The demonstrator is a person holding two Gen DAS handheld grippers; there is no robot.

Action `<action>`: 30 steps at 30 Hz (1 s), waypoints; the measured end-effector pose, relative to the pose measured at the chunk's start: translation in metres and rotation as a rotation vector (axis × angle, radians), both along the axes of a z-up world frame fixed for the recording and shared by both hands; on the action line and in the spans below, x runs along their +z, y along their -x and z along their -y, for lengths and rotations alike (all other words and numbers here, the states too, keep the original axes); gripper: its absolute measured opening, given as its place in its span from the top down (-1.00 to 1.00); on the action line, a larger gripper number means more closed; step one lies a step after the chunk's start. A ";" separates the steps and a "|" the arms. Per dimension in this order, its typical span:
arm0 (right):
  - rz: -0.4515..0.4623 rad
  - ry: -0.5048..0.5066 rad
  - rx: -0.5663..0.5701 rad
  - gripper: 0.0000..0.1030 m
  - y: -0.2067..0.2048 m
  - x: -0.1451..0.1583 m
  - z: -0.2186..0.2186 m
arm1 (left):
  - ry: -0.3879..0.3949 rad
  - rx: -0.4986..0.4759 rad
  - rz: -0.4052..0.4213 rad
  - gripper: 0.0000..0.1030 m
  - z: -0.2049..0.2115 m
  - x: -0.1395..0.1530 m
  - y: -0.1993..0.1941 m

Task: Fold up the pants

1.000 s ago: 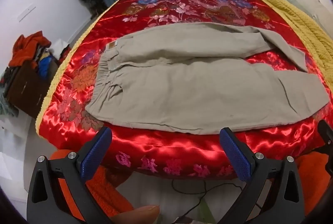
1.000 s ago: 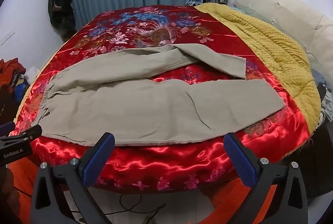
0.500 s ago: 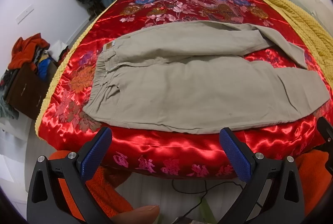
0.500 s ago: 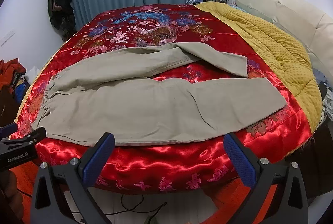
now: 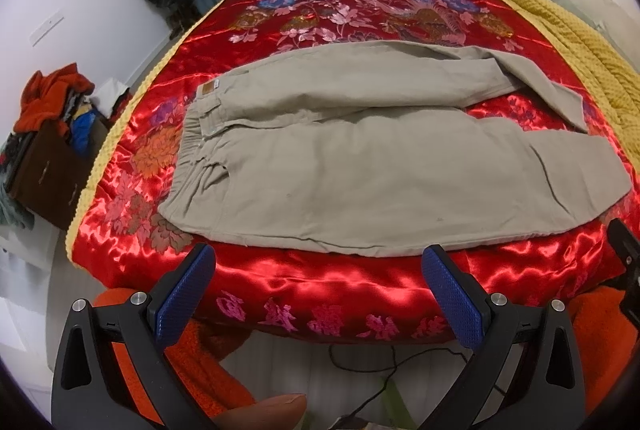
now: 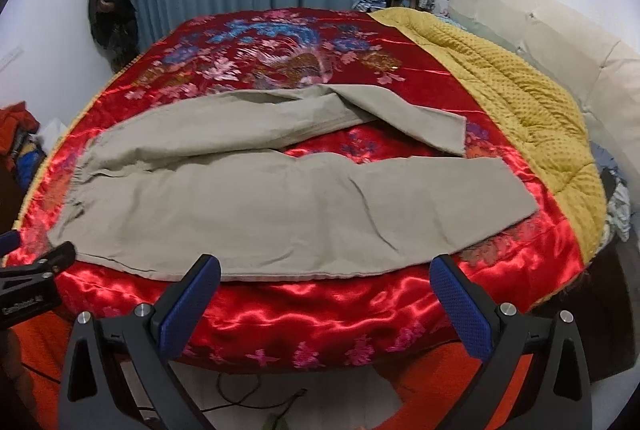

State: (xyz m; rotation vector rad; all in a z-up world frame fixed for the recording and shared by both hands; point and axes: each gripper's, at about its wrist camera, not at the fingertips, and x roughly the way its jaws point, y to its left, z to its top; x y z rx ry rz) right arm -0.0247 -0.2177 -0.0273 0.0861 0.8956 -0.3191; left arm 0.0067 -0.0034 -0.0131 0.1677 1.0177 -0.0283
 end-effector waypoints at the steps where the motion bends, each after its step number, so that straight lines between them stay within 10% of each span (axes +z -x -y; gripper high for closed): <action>1: -0.003 0.010 -0.009 -1.00 0.000 0.000 0.001 | -0.002 0.001 -0.002 -1.00 0.000 -0.001 0.000; 30: -0.052 0.124 -0.100 -1.00 0.001 -0.010 0.017 | -0.037 0.005 -0.017 -1.00 0.005 -0.015 -0.002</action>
